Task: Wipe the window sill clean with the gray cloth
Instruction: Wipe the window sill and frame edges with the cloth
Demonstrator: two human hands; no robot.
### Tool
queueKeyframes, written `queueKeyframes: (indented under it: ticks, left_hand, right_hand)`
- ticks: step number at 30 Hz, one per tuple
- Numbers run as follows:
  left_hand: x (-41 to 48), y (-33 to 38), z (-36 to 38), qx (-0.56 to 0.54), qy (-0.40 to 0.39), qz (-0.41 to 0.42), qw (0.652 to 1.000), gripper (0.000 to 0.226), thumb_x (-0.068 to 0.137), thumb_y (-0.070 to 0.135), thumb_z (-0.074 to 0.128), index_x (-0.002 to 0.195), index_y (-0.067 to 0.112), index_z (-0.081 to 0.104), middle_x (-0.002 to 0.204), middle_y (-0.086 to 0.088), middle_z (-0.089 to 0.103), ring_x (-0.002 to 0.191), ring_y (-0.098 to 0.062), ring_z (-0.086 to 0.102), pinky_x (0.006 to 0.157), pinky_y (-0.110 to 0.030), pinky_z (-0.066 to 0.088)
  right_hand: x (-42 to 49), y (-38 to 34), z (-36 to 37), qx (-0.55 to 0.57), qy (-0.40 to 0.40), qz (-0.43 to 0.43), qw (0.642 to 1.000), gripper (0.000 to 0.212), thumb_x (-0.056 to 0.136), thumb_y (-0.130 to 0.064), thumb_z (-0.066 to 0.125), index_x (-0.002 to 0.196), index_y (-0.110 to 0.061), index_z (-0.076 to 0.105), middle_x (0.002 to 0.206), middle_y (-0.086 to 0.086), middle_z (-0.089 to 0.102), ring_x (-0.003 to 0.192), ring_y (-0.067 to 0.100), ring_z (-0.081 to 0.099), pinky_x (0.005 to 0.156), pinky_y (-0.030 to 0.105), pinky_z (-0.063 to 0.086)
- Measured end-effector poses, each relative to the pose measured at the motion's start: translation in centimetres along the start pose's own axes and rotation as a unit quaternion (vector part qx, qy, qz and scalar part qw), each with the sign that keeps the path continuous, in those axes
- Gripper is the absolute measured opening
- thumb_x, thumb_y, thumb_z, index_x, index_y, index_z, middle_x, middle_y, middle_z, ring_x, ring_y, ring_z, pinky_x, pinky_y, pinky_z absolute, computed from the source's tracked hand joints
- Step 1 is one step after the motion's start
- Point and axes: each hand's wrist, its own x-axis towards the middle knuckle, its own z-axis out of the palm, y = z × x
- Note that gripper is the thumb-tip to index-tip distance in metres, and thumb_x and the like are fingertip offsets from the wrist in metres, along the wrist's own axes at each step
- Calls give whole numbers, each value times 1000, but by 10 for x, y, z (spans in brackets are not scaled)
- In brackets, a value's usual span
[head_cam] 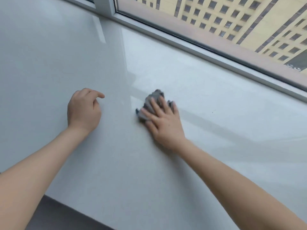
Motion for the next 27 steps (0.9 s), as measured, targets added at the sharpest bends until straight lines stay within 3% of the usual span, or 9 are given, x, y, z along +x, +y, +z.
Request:
queueKeyframes:
  ticks: [5,8,10,12,14,16,19,22,27]
  left_hand:
    - [-5,5,-11,-8,-8,-14,1000,36,80,-8,38,96,5,67,103,-19,64,97,-37,52,76,-34,37]
    - [-11,6,-16,-13,-11,-1,1000,36,80,-8,38,96,6,67,103,-18,64,97,-36,52,76,-33,36]
    - [-16,4,-20,-14,-14,9,1000,36,79,-8,38,96,6,67,103,-17,64,96,-36,52,76,-33,36]
    - [-22,4,-21,-15,-16,13,1000,36,79,-8,38,96,6,67,103,-17,64,97,-36,52,77,-33,36]
    - [-30,3,-22,-15,-21,17,1000,36,80,-8,37,96,6,67,103,-16,64,97,-35,52,77,-33,36]
    - [-36,7,-18,-17,-26,20,999,36,80,-8,38,95,6,67,102,-16,64,96,-35,52,75,-31,35]
    - [-38,14,-17,-19,-29,38,999,36,79,-8,38,95,6,67,101,-16,64,95,-35,52,74,-31,34]
    - [-36,26,-17,-20,-29,48,998,36,78,-7,38,94,6,67,100,-17,64,96,-35,52,77,-33,36]
    - [-30,55,-6,-30,-61,67,995,37,80,-8,37,96,6,67,102,-16,64,98,-35,50,78,-33,36]
  right_hand:
    - [-189,-54,2,21,-130,-255,958,39,97,-49,34,135,-45,43,154,-5,28,145,26,17,114,52,19]
    - [-183,-9,-6,21,-140,-332,933,39,98,-46,30,133,-41,47,151,-11,33,144,17,22,116,42,17]
    - [-139,27,-13,5,-86,-222,971,40,97,-47,29,131,-38,49,148,-8,39,141,19,30,113,42,21]
    - [-82,49,-18,-2,-25,-7,1000,49,93,-52,24,136,-37,44,149,-4,37,141,23,29,112,45,21]
    - [-33,40,-19,-12,3,156,988,53,90,-54,18,138,-43,38,155,-3,26,145,25,15,115,49,10]
    - [-1,12,-14,-2,-4,215,977,46,95,-52,23,139,-47,34,158,-1,16,146,29,3,115,53,0]
    - [5,-48,1,19,-34,121,992,43,96,-51,25,138,-47,37,159,1,15,146,31,-1,114,56,-6]
    - [-28,-101,15,25,-54,-1,998,49,92,-53,21,133,-43,47,155,5,26,145,37,10,114,59,-2]
    - [-119,-95,21,-4,-38,-83,996,39,97,-48,32,131,-40,50,150,0,37,143,31,24,115,56,10]
